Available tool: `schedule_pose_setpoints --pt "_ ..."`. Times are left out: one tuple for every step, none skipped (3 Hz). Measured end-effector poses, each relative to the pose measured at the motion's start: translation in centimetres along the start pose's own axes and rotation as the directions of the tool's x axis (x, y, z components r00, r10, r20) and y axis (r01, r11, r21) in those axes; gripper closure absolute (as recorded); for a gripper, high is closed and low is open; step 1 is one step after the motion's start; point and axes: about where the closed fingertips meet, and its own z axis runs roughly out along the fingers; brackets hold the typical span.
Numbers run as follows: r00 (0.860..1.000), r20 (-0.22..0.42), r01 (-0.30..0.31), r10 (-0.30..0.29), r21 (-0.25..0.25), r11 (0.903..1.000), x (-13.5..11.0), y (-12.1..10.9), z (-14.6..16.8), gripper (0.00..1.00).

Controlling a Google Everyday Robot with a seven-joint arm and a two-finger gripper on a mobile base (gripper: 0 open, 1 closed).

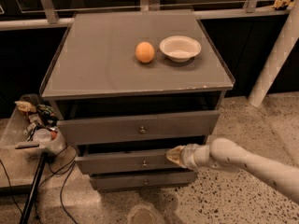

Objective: Open middle drawer

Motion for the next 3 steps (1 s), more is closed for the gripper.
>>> schedule_pose_setpoints --pt "0.997 0.077 0.0 -0.009 0.119 0.9929 -2.4 4.1 -2.4 1.0" --pt "0.995 0.097 -0.026 0.012 0.145 0.9891 -2.6 6.8 -3.6 0.82" --pt "0.995 0.099 0.005 -0.018 0.122 0.9926 -3.3 5.6 -2.1 0.6"
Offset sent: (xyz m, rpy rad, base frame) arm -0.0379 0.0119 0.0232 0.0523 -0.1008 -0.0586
